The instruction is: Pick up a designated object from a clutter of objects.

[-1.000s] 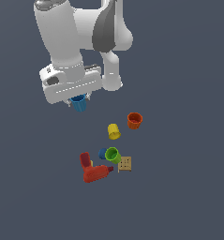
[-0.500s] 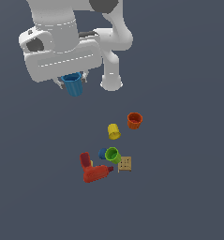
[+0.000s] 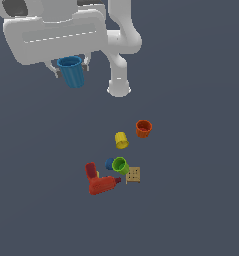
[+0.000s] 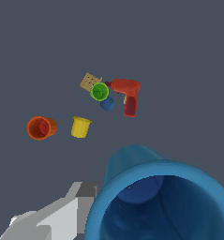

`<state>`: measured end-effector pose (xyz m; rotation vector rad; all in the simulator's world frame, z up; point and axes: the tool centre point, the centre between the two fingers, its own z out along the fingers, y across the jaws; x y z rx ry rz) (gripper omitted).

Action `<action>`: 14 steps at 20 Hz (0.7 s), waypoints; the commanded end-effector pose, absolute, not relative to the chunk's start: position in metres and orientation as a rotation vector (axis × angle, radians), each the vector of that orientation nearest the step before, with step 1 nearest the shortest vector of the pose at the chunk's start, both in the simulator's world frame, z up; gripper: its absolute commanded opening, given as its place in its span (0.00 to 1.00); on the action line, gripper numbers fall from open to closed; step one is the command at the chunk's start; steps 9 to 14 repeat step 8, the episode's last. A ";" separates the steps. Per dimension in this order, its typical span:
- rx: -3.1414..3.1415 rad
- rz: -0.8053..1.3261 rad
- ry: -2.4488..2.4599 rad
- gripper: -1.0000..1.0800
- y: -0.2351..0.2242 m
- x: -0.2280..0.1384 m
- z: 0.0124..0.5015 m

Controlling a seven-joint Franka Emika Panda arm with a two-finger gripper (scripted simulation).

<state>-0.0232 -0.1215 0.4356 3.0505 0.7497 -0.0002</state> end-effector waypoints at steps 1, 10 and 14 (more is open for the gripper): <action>3.051 0.000 0.750 0.00 -0.121 -0.021 0.445; 3.051 0.000 0.750 0.00 -0.121 -0.018 0.454; 3.051 0.000 0.750 0.00 -0.121 -0.018 0.454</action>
